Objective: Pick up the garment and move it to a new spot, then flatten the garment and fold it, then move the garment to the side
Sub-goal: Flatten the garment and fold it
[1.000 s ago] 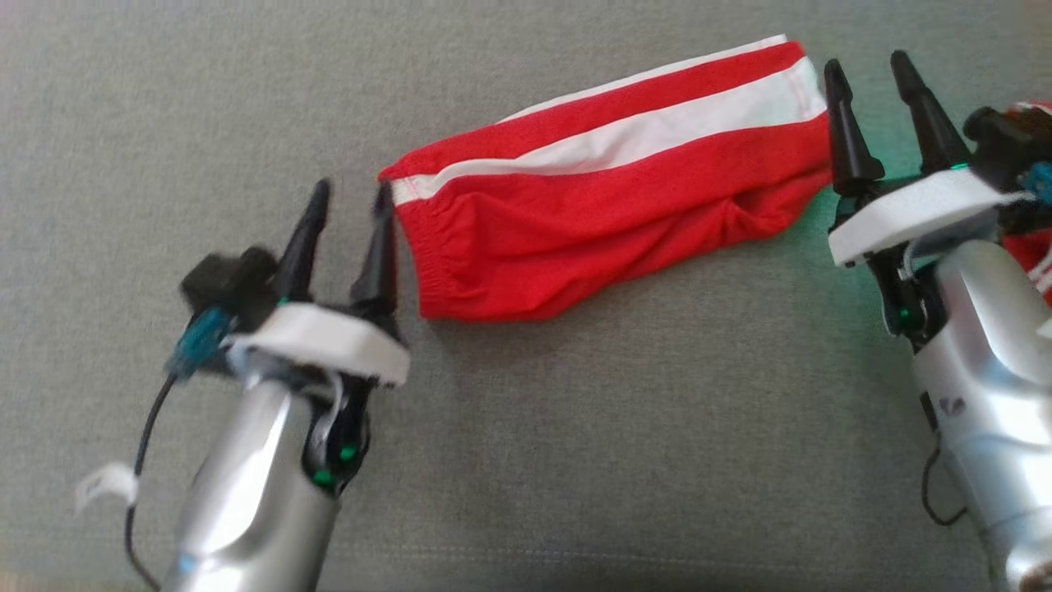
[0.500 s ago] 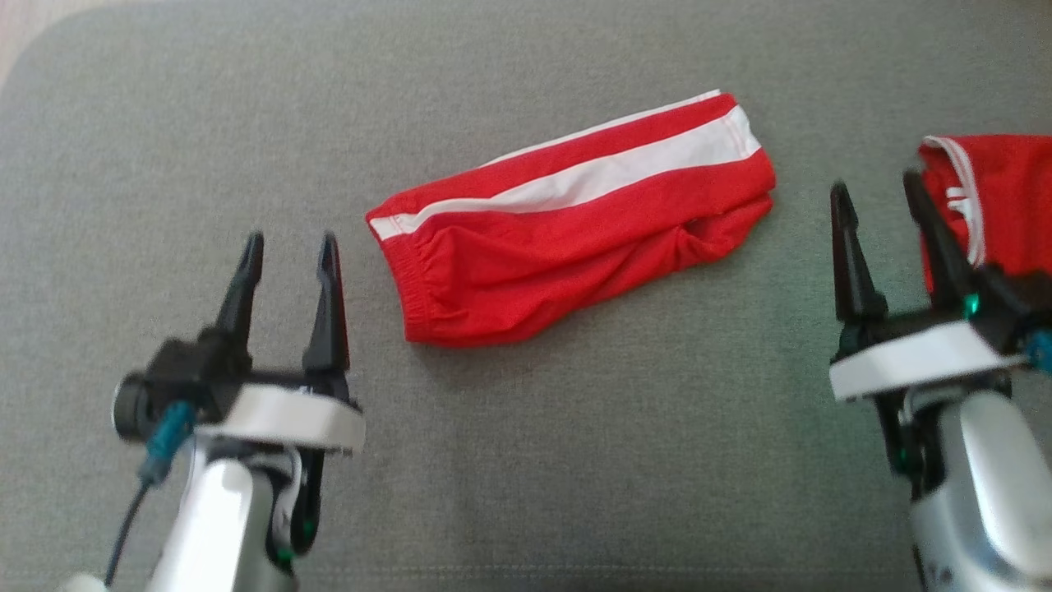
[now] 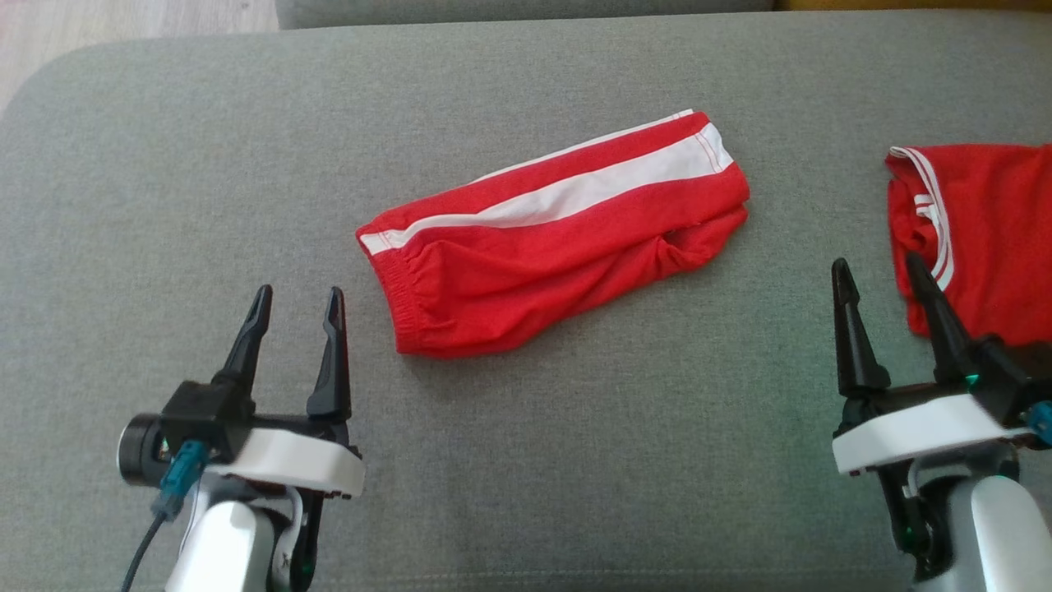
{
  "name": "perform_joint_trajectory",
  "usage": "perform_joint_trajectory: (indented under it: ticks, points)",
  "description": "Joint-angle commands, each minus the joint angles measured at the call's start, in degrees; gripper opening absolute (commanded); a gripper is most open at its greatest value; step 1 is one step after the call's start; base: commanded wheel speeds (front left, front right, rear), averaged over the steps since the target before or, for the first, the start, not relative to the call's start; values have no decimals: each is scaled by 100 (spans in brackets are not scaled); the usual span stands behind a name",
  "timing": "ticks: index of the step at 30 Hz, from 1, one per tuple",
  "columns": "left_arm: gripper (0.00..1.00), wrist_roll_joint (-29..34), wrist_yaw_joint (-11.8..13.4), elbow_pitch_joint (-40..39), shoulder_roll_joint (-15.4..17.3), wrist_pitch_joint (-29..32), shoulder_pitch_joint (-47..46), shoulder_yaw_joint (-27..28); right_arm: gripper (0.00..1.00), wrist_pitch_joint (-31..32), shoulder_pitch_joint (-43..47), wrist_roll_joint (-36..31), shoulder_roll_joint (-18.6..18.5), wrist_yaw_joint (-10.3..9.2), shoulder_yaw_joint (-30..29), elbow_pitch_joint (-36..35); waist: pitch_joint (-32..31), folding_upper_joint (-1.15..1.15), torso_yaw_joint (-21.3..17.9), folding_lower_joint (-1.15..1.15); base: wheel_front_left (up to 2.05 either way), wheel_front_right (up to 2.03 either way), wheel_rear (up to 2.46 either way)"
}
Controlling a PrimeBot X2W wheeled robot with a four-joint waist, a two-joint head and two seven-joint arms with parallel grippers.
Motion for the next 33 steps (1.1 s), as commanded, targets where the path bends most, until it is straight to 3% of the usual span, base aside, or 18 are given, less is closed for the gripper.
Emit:
perform_joint_trajectory:
  ticks: [1,21,27,33]
  points:
    - [100,19,32,-153,89,-69,-99,174,100,39,-84,-27,14,-5,99,-259,-4,0,11,0,0,0,0]
    - [100,-14,-75,-77,17,-69,-370,84,100,265,-297,61,-43,-5,79,-130,236,0,210,0,0,0,0]
    - [100,9,-129,-117,-40,-69,-637,35,100,324,-976,254,-202,-5,134,465,543,0,360,0,0,0,0]
    - [100,37,-213,-98,-143,-69,-942,-47,100,325,-2160,459,-321,-5,303,1867,871,0,545,0,0,0,0]
